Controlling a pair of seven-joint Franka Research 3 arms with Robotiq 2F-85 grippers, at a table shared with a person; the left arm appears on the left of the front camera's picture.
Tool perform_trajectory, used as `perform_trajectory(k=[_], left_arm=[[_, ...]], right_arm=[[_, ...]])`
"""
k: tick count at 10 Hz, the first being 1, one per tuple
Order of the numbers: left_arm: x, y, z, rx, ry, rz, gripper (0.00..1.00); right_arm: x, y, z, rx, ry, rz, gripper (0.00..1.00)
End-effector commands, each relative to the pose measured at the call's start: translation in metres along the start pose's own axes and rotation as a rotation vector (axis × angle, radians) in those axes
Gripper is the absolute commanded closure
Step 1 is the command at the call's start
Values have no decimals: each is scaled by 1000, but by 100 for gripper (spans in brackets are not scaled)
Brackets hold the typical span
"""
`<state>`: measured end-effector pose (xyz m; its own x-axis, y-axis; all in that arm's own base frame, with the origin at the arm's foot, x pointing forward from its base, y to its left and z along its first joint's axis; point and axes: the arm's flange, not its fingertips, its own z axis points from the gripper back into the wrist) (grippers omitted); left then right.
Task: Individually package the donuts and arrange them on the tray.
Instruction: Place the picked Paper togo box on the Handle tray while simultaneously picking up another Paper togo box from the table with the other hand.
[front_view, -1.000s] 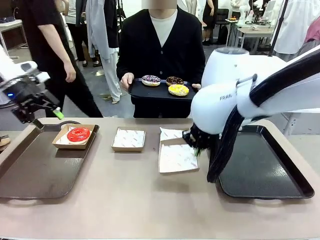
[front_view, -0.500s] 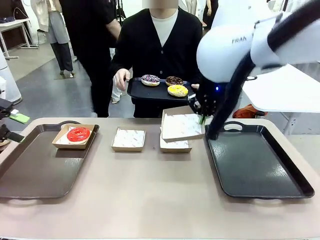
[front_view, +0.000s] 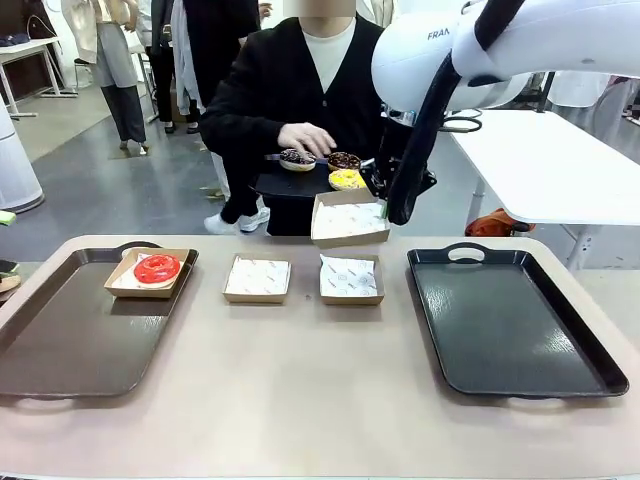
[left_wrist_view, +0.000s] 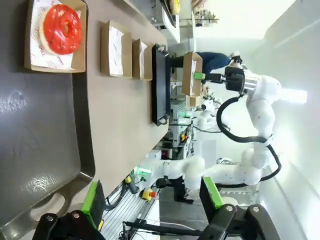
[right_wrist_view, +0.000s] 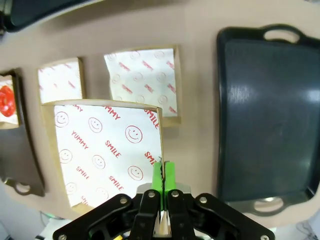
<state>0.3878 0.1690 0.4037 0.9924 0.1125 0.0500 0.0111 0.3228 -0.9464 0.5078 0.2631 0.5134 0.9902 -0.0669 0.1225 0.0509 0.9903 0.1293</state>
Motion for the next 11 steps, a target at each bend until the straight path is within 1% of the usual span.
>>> perform_trajectory(k=[1,2,4,6,8,9,11], left_arm=[[12,15,20,-22,-28,36,0],[12,22,30,-12,-42,64,0],[10,28,39,-18,-56,85,0],[11,30,40,11,-51,86,0],[8,34,38,6,-58,77,0],[8,34,38,6,-58,77,0],[8,34,38,6,-58,77,0]], right_arm=[[23,4,2,3,7,35,100],[32,9,0,6,13,22,100],[49,14,-2,-27,20,10,100],[69,18,-10,-63,33,7,100],[85,15,-22,-66,55,-2,100],[62,10,-15,-34,34,19,100],[62,10,-15,-34,34,19,100]])
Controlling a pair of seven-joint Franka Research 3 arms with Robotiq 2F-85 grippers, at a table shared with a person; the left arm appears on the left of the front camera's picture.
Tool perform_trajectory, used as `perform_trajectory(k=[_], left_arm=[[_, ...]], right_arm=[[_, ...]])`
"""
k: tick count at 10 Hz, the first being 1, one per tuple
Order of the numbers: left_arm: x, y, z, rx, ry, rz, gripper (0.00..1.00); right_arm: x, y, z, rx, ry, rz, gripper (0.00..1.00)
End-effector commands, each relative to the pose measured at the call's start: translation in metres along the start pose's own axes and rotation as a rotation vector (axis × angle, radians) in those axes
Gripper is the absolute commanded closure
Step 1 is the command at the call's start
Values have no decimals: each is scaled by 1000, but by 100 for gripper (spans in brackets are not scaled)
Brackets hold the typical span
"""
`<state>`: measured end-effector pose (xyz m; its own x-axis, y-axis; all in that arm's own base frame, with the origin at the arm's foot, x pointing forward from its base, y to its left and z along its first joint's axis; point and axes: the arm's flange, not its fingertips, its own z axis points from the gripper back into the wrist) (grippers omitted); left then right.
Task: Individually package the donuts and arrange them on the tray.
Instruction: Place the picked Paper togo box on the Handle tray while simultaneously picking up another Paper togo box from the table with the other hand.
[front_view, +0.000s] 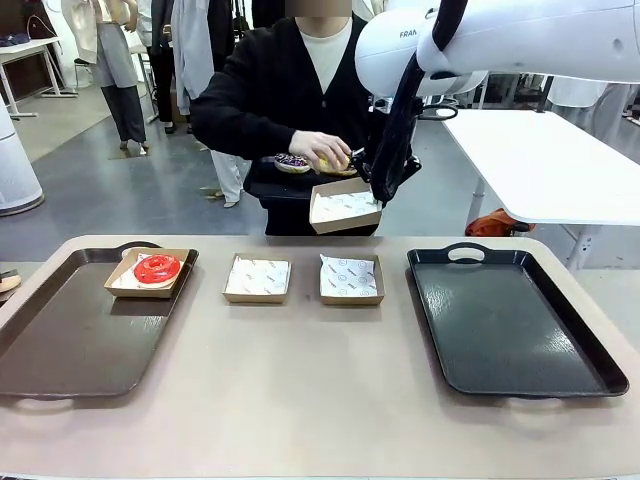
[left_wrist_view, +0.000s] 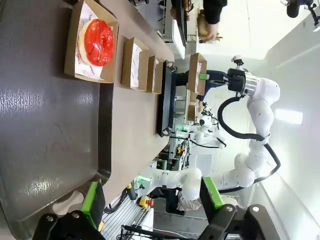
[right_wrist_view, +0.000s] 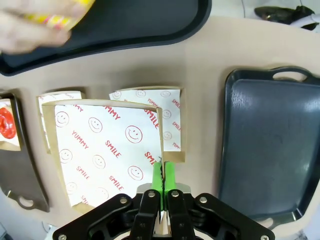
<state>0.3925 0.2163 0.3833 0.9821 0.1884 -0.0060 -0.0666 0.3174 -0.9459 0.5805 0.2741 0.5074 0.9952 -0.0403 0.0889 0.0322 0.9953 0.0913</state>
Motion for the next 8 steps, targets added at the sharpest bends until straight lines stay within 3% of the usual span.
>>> perform_trajectory(k=[1,8], left_arm=[[-1,0,1,-1,-4,-1,0],[-1,0,1,-1,-4,-1,0]], right_arm=[[-8,-4,1,2,-3,-4,100],[-8,-4,1,2,-3,-4,100]])
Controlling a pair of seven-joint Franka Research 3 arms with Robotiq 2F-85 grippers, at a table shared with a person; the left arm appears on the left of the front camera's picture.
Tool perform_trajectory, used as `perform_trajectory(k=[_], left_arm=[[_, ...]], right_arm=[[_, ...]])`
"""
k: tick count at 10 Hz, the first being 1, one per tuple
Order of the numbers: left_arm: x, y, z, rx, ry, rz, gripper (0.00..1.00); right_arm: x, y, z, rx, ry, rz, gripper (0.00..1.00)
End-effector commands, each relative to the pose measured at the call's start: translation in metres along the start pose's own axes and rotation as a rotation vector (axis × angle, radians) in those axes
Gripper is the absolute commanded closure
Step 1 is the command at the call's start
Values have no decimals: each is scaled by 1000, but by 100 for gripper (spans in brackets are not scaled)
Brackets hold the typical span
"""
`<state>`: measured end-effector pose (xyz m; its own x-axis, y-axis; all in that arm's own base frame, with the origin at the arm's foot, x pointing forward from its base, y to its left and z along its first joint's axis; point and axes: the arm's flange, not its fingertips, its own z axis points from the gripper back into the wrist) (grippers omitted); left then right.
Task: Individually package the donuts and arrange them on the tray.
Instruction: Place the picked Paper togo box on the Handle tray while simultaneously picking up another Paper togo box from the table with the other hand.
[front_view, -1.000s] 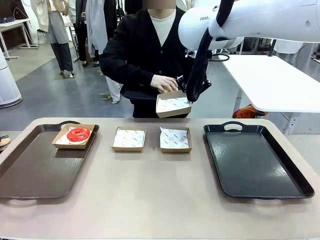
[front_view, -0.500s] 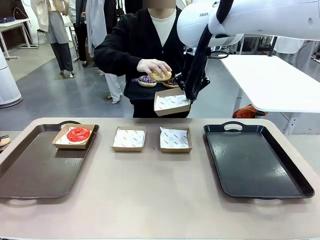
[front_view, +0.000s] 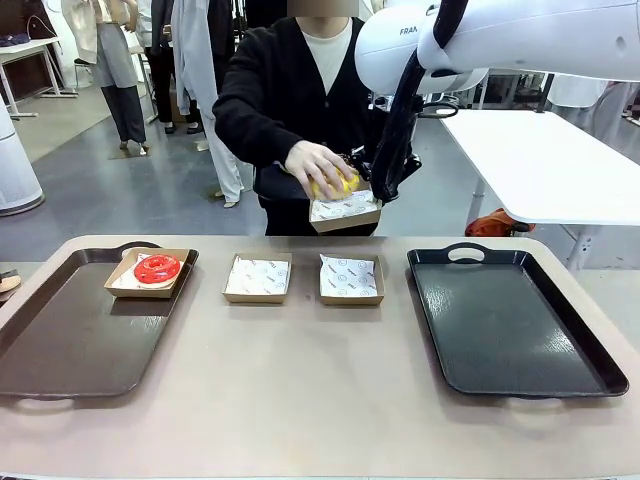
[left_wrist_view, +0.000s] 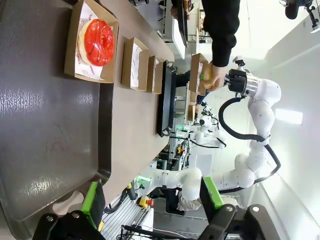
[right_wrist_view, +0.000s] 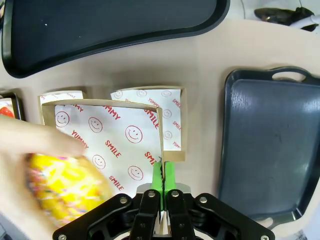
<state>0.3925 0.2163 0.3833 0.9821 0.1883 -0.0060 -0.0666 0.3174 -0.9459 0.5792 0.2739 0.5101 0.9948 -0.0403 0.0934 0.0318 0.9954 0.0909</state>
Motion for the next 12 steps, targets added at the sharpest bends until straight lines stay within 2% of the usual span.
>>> perform_trajectory(k=[1,12], left_arm=[[-1,0,1,-1,-4,-1,0],[-1,0,1,-1,-4,-1,0]], right_arm=[[-7,-4,-2,2,1,-4,100],[-7,-4,-2,2,1,-4,100]])
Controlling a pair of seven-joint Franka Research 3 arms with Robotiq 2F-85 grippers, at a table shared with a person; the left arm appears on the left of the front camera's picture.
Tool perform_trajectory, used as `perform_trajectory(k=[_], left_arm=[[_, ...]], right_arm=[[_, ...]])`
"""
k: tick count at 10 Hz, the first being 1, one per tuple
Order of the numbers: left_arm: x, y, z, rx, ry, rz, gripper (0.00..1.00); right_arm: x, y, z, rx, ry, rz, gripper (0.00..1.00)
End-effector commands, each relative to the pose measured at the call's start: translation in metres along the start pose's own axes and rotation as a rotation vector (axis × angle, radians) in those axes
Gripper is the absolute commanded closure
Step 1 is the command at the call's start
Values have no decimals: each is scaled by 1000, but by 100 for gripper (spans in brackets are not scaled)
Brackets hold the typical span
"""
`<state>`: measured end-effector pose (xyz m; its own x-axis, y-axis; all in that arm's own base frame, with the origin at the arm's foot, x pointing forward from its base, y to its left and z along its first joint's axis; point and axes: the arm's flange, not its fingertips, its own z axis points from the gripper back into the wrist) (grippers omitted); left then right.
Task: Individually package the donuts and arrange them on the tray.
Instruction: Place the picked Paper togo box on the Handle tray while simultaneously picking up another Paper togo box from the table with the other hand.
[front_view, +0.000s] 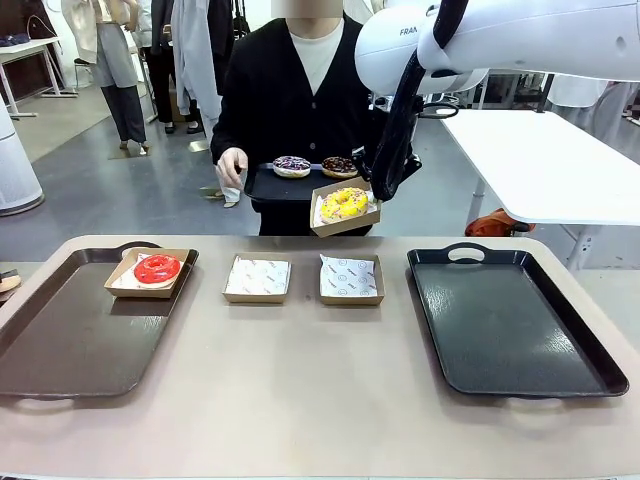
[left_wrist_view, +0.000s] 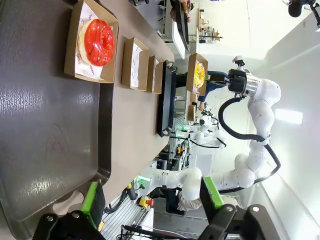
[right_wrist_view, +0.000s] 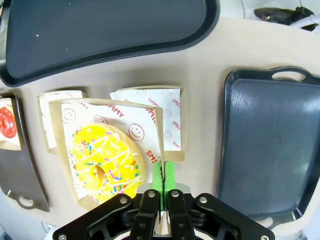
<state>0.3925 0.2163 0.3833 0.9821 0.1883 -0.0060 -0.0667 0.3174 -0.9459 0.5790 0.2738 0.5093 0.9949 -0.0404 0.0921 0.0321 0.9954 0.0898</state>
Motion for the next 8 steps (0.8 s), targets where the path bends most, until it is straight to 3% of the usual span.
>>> perform_trajectory(k=[1,7,8], left_arm=[[-1,0,1,-1,-4,-1,0],[0,0,0,0,0,0,0],[1,-13,0,40,-28,-2,0]], right_arm=[[-7,-4,-1,3,0,-4,100],[0,0,0,0,0,0,99],[-2,-16,9,19,23,37,99]])
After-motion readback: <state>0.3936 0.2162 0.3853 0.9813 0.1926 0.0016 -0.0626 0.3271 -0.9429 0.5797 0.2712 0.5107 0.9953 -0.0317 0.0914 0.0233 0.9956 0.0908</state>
